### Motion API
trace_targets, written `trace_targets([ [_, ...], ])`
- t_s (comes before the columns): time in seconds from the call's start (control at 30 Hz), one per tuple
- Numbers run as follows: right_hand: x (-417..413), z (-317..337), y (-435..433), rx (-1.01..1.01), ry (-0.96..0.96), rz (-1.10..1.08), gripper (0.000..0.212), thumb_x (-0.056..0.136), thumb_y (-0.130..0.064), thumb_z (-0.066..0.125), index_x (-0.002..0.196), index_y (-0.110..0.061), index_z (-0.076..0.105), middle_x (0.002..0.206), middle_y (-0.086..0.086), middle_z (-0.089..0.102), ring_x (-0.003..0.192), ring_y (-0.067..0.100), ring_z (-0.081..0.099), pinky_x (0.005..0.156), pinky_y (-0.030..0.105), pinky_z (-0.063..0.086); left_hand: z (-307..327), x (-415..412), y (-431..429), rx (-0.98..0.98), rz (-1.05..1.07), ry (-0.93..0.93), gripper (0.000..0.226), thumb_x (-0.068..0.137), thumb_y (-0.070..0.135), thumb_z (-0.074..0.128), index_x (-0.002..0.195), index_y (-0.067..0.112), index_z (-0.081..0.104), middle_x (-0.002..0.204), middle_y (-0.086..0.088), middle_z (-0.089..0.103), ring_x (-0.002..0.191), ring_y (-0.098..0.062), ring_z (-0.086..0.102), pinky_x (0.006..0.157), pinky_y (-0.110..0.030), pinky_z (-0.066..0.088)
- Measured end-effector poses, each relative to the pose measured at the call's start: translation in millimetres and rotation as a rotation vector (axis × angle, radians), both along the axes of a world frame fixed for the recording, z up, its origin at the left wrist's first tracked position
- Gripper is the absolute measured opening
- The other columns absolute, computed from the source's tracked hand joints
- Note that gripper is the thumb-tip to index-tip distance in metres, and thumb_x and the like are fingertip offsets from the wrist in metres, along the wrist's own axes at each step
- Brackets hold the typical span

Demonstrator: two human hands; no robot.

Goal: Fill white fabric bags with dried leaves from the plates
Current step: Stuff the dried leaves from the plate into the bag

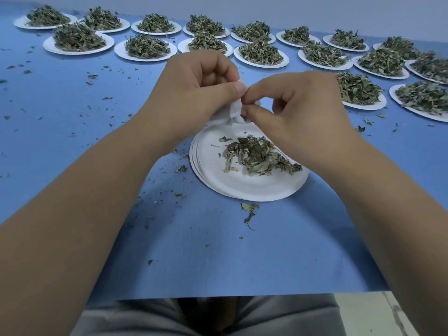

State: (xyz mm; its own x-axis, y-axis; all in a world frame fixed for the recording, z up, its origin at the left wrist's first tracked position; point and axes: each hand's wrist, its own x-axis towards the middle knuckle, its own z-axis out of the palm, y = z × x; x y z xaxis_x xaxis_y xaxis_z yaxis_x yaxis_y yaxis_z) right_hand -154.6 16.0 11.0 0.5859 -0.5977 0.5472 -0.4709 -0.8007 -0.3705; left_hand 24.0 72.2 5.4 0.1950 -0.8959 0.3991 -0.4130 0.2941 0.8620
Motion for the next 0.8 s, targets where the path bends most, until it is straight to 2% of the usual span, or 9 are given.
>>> trace_targets([
  [0.07, 0.6, 0.2, 2.0, -0.031, 0.090, 0.067, 0.013, 0.095, -0.024, 0.063, 0.096, -0.025, 0.076, 0.062, -0.043, 0.052, 0.062, 0.004, 0.052, 0.062, 0.024, 0.039, 0.3, 1.6, -1.0, 0.006, -0.002, 0.010, 0.006, 0.092, 0.010, 0.070, 0.090, 0.005, 0.067, 0.063, -0.001, 0.061, 0.059, -0.014, 0.053, 0.060, -0.027, 0.046],
  [0.17, 0.3, -3.2, 3.5, -0.025, 0.185, 0.157, 0.016, 0.099, -0.018, 0.051, 0.108, -0.018, 0.064, 0.060, -0.023, 0.049, 0.061, 0.015, 0.046, 0.065, 0.039, 0.045, 2.0, 1.6, -1.4, 0.016, -0.031, 0.086, 0.005, 0.091, 0.007, 0.067, 0.091, 0.002, 0.065, 0.071, -0.024, 0.056, 0.062, -0.022, 0.051, 0.057, -0.025, 0.043],
  [0.27, 0.9, -4.9, 3.3, -0.001, 0.214, 0.212, 0.013, 0.099, -0.017, 0.046, 0.111, -0.017, 0.049, 0.068, -0.013, 0.050, 0.061, 0.016, 0.046, 0.063, 0.045, 0.045, 3.4, 3.5, -1.3, 0.010, -0.054, 0.172, 0.004, 0.090, 0.006, 0.066, 0.088, 0.005, 0.063, 0.078, -0.022, 0.056, 0.064, -0.022, 0.054, 0.056, -0.023, 0.046],
  [0.37, 0.6, -6.7, 3.1, 0.028, 0.128, 0.198, 0.012, 0.099, -0.016, 0.048, 0.111, -0.018, 0.047, 0.074, -0.007, 0.060, 0.060, 0.013, 0.049, 0.062, 0.042, 0.046, 2.9, 5.0, -2.2, 0.051, -0.038, 0.155, 0.006, 0.086, 0.013, 0.067, 0.086, 0.009, 0.063, 0.082, -0.018, 0.054, 0.074, -0.023, 0.051, 0.068, -0.028, 0.047],
  [0.5, -0.7, -8.8, 0.7, 0.085, 0.040, 0.156, 0.014, 0.092, -0.014, 0.058, 0.100, -0.021, 0.067, 0.084, -0.013, 0.070, 0.064, 0.016, 0.060, 0.068, 0.036, 0.051, 2.9, 9.6, -2.0, 0.162, -0.036, 0.077, 0.010, 0.072, 0.017, 0.061, 0.081, 0.021, 0.064, 0.106, -0.010, 0.064, 0.096, -0.021, 0.058, 0.088, -0.039, 0.046],
  [0.53, -1.3, -9.0, -1.0, 0.107, 0.024, 0.146, 0.015, 0.091, -0.015, 0.060, 0.096, -0.023, 0.071, 0.081, -0.017, 0.070, 0.063, 0.016, 0.061, 0.069, 0.033, 0.051, 2.0, 13.0, -1.7, 0.186, -0.020, 0.005, 0.022, 0.068, 0.017, 0.057, 0.086, 0.026, 0.065, 0.118, 0.000, 0.066, 0.109, -0.014, 0.060, 0.096, -0.038, 0.046],
  [0.6, -2.3, -9.8, -3.7, 0.154, -0.002, 0.130, 0.015, 0.090, -0.018, 0.062, 0.093, -0.027, 0.073, 0.079, -0.025, 0.069, 0.060, 0.013, 0.061, 0.066, 0.023, 0.049, 0.0, 19.4, -0.2, 0.222, -0.039, -0.207, 0.050, 0.067, 0.017, 0.056, 0.113, 0.036, 0.060, 0.136, 0.016, 0.055, 0.129, 0.003, 0.046, 0.103, -0.025, 0.039],
  [0.7, -1.8, -10.8, -6.0, 0.214, -0.052, 0.131, 0.012, 0.093, -0.019, 0.061, 0.097, -0.028, 0.069, 0.083, -0.027, 0.070, 0.054, 0.012, 0.055, 0.059, 0.017, 0.044, -4.2, 22.1, -3.0, 0.343, -0.112, -0.382, 0.079, 0.071, 0.012, 0.063, 0.139, 0.045, 0.043, 0.143, 0.020, 0.046, 0.124, 0.002, 0.044, 0.084, -0.009, 0.034],
  [0.8, 0.6, -9.1, -6.9, 0.238, -0.075, 0.127, 0.011, 0.096, -0.022, 0.061, 0.101, -0.027, 0.053, 0.086, -0.024, 0.074, 0.052, 0.016, 0.057, 0.055, 0.026, 0.049, -7.8, 20.1, -7.9, 0.397, -0.128, -0.385, 0.065, 0.063, 0.025, 0.056, 0.125, 0.044, 0.055, 0.111, 0.017, 0.062, 0.097, -0.003, 0.059, 0.069, -0.022, 0.045],
])
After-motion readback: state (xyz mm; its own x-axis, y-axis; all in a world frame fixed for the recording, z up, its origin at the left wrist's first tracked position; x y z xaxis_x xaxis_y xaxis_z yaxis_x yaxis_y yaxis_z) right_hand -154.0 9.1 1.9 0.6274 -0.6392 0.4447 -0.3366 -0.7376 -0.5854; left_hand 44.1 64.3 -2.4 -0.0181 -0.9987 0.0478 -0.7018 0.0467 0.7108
